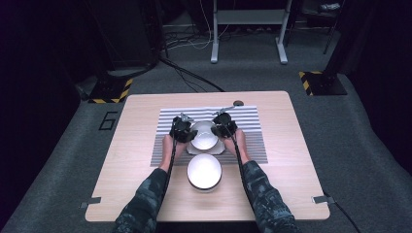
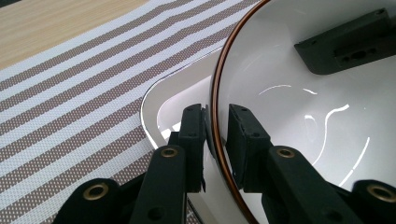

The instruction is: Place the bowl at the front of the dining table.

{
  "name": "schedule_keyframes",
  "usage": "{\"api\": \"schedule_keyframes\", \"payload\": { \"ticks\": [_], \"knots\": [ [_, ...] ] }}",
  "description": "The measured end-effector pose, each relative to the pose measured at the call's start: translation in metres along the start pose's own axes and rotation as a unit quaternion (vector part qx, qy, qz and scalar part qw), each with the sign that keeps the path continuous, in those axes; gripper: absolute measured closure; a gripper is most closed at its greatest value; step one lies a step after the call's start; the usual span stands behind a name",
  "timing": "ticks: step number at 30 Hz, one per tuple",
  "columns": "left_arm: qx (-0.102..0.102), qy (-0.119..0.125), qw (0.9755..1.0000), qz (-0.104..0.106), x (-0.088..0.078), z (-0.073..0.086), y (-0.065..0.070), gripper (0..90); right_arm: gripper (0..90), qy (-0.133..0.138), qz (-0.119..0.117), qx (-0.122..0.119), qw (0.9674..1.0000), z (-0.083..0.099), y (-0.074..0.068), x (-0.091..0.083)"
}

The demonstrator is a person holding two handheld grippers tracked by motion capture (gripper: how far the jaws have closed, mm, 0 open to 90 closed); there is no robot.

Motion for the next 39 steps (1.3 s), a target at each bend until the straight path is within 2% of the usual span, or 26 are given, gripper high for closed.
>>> {"api": "schedule_keyframes", "payload": {
  "ticks": [8, 10, 16, 21, 24, 28, 32, 39],
  "knots": [
    [-0.013, -0.005, 0.9999, 0.001, 0.003, 0.001, -0.001, 75.6, 81.3, -0.005, -0.010, 0.021, 0.9997, 0.000, 0.006, 0.006],
    [-0.015, -0.005, 0.9999, 0.000, 0.004, 0.000, -0.001, 75.2, 81.4, -0.004, -0.018, 0.035, 0.9992, 0.000, 0.009, 0.008],
    [-0.019, -0.010, 0.9998, -0.003, 0.005, -0.002, -0.001, 73.8, 81.5, -0.010, -0.031, 0.055, 0.9980, 0.000, 0.013, 0.012],
    [-0.031, -0.014, 0.9994, 0.004, 0.007, -0.004, -0.003, 72.7, 81.3, -0.016, -0.037, 0.073, 0.9965, 0.001, 0.016, 0.015],
    [-0.050, -0.014, 0.9985, 0.018, 0.009, -0.005, -0.006, 71.7, 81.2, -0.014, -0.040, 0.082, 0.9957, 0.002, 0.019, 0.017],
    [-0.054, -0.020, 0.9982, 0.019, 0.011, -0.006, -0.007, 70.9, 80.9, -0.016, -0.047, 0.101, 0.9936, 0.002, 0.022, 0.019],
    [-0.057, -0.023, 0.9979, 0.021, 0.011, -0.007, -0.007, 71.0, 80.2, -0.015, -0.052, 0.106, 0.9929, 0.002, 0.023, 0.020],
    [-0.048, -0.028, 0.9983, 0.014, 0.011, -0.007, -0.005, 70.1, 78.5, -0.019, -0.043, 0.098, 0.9941, 0.002, 0.022, 0.019]
  ]
}}
Point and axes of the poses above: each handheld gripper's, and its own axes: x roughly forward along the jaws, z roughly out of its underside, y roughly to its right, the point moved 2 cm from there along x, roughly forward along the jaws, and after that the axes turned 11 degrees about -x, right-handed, at the moved point
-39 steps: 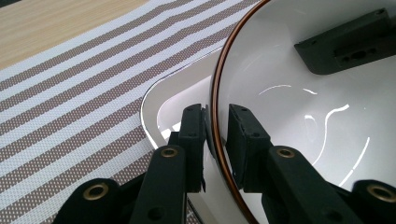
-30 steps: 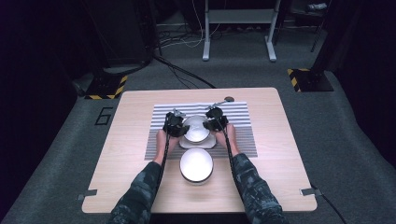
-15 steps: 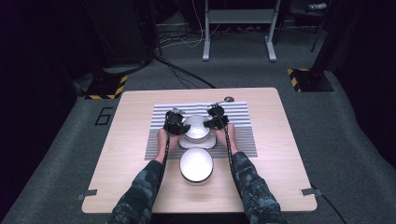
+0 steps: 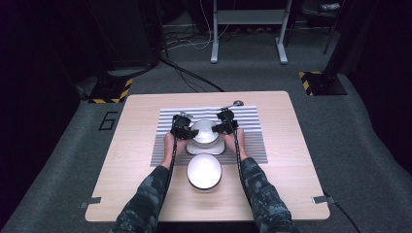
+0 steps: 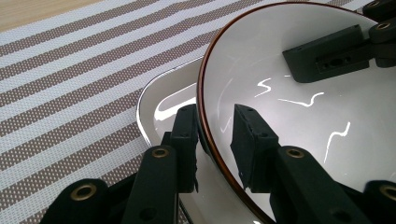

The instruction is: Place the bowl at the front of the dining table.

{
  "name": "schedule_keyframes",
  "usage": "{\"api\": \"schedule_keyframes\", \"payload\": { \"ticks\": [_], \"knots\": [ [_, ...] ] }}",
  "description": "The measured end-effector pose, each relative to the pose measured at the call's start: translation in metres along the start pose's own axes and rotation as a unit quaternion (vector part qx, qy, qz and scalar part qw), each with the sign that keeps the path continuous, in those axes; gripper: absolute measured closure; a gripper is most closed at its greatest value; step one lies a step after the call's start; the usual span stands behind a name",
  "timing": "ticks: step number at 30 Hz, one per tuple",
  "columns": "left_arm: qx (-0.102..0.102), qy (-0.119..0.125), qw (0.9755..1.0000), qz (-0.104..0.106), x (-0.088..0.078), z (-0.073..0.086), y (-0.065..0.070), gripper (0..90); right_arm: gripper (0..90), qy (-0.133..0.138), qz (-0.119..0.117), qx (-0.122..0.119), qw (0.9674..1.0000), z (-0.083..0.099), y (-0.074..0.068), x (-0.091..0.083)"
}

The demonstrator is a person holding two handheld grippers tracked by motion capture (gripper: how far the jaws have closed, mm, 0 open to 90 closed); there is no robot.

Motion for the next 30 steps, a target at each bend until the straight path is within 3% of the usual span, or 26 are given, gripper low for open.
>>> {"api": "schedule_keyframes", "payload": {
  "ticks": [8, 12, 15, 16, 19, 21, 22, 27, 30],
  "knots": [
    [0.007, -0.007, 1.0000, 0.000, -0.002, 0.000, 0.000, 69.2, 78.6, -0.001, 0.002, -0.010, 1.0000, 0.001, -0.003, -0.001],
    [0.008, -0.006, 0.9999, -0.004, -0.004, 0.000, -0.001, 61.2, 71.9, 0.005, 0.007, -0.017, 0.9998, 0.003, -0.003, -0.003],
    [0.005, -0.004, 1.0000, -0.005, -0.007, -0.001, -0.002, 49.9, 56.1, 0.008, 0.004, -0.018, 0.9998, 0.006, -0.003, -0.006],
    [0.006, -0.006, 1.0000, -0.005, -0.007, -0.001, -0.002, 49.9, 56.1, 0.008, 0.004, -0.018, 0.9998, 0.006, -0.003, -0.006],
    [0.003, -0.009, 1.0000, 0.000, -0.010, -0.001, -0.003, 40.0, 44.1, 0.007, 0.001, -0.018, 0.9998, 0.006, -0.003, -0.008],
    [0.003, -0.009, 1.0000, 0.002, -0.011, 0.000, -0.003, 31.0, 31.7, 0.008, 0.000, -0.022, 0.9997, 0.007, -0.004, -0.011],
    [0.004, -0.011, 0.9999, 0.003, -0.013, 0.000, -0.004, 31.0, 31.7, 0.008, 0.000, -0.022, 0.9997, 0.007, -0.004, -0.011],
    [0.002, -0.011, 0.9999, 0.006, -0.022, 0.000, -0.007, 17.5, 15.2, 0.016, 0.004, -0.027, 0.9995, 0.010, -0.005, -0.018],
    [0.000, -0.009, 0.9999, 0.011, -0.030, 0.000, -0.009, 14.6, 12.6, 0.019, 0.006, -0.030, 0.9994, 0.010, -0.004, -0.022]
  ]
}}
Point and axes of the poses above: each handheld gripper's, and its own axes: x roughly forward along the jaws, z roughly out of its underside, y roughly to its right, the point moved 2 cm from there along x, roughly forward along the jaws, and after that the axes turned 11 degrees about -x, right-handed, at the moved point
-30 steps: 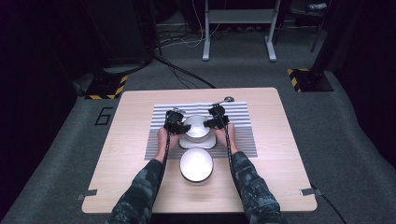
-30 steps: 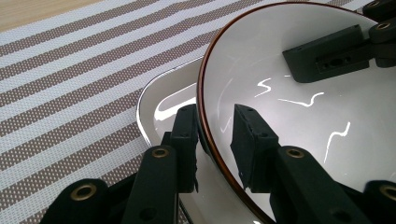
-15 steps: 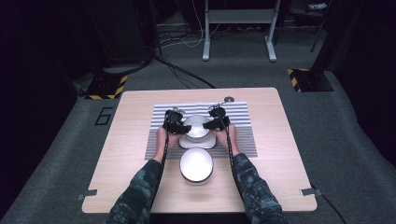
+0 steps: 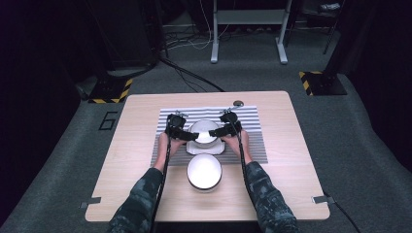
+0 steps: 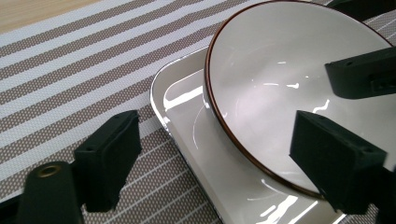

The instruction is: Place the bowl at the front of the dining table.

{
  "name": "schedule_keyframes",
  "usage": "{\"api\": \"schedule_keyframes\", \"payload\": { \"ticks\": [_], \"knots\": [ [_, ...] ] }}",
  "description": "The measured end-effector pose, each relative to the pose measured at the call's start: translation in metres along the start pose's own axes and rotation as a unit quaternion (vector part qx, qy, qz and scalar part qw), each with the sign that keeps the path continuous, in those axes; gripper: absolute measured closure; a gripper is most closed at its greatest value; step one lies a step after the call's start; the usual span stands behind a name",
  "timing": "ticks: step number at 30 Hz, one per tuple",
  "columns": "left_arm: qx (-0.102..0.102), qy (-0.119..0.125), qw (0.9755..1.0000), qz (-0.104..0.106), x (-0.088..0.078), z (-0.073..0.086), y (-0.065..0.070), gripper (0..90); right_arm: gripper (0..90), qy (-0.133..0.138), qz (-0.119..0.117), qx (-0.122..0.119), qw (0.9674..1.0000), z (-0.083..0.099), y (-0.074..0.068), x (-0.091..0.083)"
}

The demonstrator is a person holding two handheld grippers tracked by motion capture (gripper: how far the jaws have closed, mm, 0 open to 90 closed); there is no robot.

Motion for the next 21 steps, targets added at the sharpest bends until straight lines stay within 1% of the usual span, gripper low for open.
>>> {"api": "schedule_keyframes", "payload": {
  "ticks": [2, 3, 4, 6, 8, 10, 12, 13, 14, 16, 19, 20, 21],
  "knots": [
    [-0.001, 0.003, 1.0000, 0.003, -0.006, 0.000, -0.001, 12.6, 9.3, 0.004, 0.000, 0.002, 1.0000, 0.000, 0.001, -0.005],
    [0.000, 0.002, 1.0000, 0.002, -0.008, 0.001, -0.001, 10.2, 7.1, 0.009, 0.001, -0.001, 1.0000, 0.000, 0.001, -0.010],
    [0.001, 0.002, 1.0000, 0.002, -0.010, 0.001, -0.001, 10.2, 7.1, 0.009, 0.001, -0.001, 1.0000, 0.000, 0.001, -0.010],
    [0.008, 0.001, 1.0000, 0.002, -0.015, 0.001, 0.000, 8.9, 5.2, 0.011, 0.000, -0.002, 0.9999, 0.000, -0.001, -0.016],
    [0.010, 0.004, 0.9999, 0.007, -0.020, 0.002, 0.001, 7.1, 3.2, 0.012, -0.001, -0.012, 0.9999, 0.001, -0.003, -0.021],
    [0.016, 0.006, 0.9998, 0.007, -0.024, 0.003, 0.002, 6.0, 1.7, 0.018, -0.003, -0.020, 0.9996, 0.002, -0.004, -0.026],
    [0.018, 0.007, 0.9998, 0.006, -0.028, 0.005, 0.002, 5.3, 0.4, 0.021, -0.003, -0.018, 0.9996, 0.005, -0.006, -0.031],
    [0.016, 0.011, 0.9998, 0.006, -0.029, 0.006, 0.002, 4.4, 0.1, 0.023, -0.004, -0.025, 0.9994, 0.005, -0.006, -0.034],
    [0.017, 0.009, 0.9998, 0.003, -0.031, 0.007, 0.002, 2.9, 0.0, 0.026, 0.000, -0.029, 0.9993, 0.007, -0.007, -0.036],
    [0.016, 0.009, 0.9998, 0.004, -0.033, 0.009, 0.002, 0.4, 0.0, 0.032, 0.003, -0.033, 0.9990, 0.009, -0.007, -0.042],
    [0.019, 0.010, 0.9998, 0.002, -0.037, 0.012, 0.001, 0.1, 0.0, 0.038, 0.007, -0.032, 0.9988, 0.014, -0.007, -0.051],
    [0.018, 0.013, 0.9998, 0.002, -0.039, 0.013, 0.001, 0.0, 0.0, 0.043, 0.010, -0.037, 0.9983, 0.015, -0.005, -0.054],
    [0.018, 0.011, 0.9998, 0.002, -0.040, 0.014, 0.000, 0.0, 0.0, 0.045, 0.011, -0.033, 0.9984, 0.018, -0.004, -0.057]
  ]
}}
Point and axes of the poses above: each handheld gripper's, and its own axes: x roughly forward along the jaws, z roughly out of its underside, y roughly to its right, the point moved 2 cm from there along x, roughly forward along the jaws, and after that the axes turned 11 degrees about -x, right-handed, at the moved point
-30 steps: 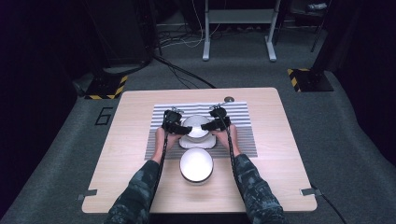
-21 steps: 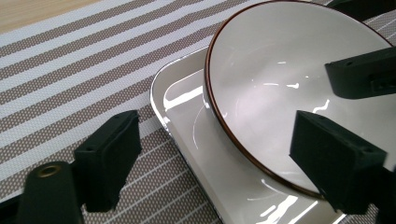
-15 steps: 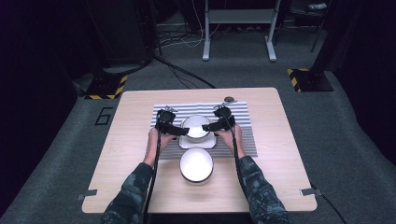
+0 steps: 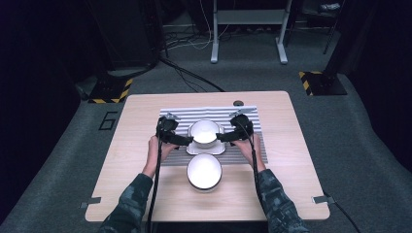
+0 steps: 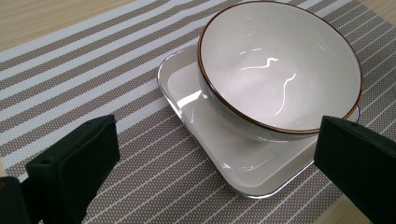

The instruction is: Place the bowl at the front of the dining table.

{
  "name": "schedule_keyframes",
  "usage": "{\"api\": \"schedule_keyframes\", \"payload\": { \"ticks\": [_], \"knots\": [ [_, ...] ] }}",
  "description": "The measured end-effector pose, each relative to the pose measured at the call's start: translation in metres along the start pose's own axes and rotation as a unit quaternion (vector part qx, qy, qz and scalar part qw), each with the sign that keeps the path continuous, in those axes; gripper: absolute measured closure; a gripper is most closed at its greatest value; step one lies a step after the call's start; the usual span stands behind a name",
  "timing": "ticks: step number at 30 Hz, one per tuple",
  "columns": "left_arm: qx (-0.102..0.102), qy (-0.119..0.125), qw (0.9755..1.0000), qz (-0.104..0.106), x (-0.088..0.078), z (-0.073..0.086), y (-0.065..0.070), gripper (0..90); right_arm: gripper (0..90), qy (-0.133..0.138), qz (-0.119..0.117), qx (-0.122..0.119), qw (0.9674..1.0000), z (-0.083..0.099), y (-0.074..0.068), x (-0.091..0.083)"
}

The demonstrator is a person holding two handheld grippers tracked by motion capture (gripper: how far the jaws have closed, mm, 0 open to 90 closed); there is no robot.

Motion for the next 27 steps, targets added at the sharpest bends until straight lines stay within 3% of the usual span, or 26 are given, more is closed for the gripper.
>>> {"api": "schedule_keyframes", "payload": {
  "ticks": [11, 27],
  "knots": [
    [0.009, 0.008, 0.9999, -0.007, -0.019, 0.016, -0.003, 0.0, 0.0, 0.013, 0.017, -0.002, 0.9998, 0.019, 0.002, -0.027],
    [-0.002, 0.000, 0.9999, -0.013, -0.036, 0.064, -0.023, 0.0, 0.0, 0.021, 0.035, -0.006, 0.9991, 0.057, -0.003, -0.050]
  ]
}}
Point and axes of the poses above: each handheld gripper's, and its own axes: x roughly forward along the jaws, z roughly out of its underside, y roughly to its right, the point moved 2 cm from there along x, roughly forward along the jaws, and after that the axes turned 11 degrees about -x, right-handed, at the moved point
